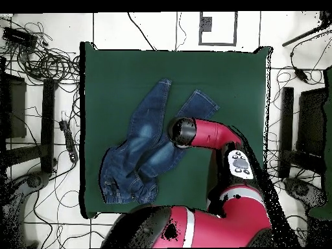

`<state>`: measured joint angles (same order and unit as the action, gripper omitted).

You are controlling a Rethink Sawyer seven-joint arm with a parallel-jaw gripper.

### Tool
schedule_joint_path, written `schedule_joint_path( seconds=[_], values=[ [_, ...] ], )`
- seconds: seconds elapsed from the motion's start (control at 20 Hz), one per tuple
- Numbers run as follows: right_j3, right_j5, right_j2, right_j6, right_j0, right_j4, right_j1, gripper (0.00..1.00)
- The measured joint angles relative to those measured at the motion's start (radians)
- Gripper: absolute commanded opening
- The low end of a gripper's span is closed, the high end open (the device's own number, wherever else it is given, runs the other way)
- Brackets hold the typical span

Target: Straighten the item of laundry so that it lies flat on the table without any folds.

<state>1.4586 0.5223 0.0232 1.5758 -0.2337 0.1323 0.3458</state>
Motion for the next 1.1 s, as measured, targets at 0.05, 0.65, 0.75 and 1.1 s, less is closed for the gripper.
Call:
schedule_joint_path(
  seconds=[0.05,0.65,0.75,1.1],
  values=[
    [-0.001,0.001,0.000,0.000,0.000,0.000,0.000,0.00],
    [-0.063,0.140,-0.043,0.000,-0.047,-0.023,-0.024,0.00],
    [-0.074,0.169,-0.063,0.000,-0.068,-0.023,-0.028,0.00],
    [-0.088,0.235,-0.130,0.000,-0.137,-0.023,-0.036,0.00]
  ],
)
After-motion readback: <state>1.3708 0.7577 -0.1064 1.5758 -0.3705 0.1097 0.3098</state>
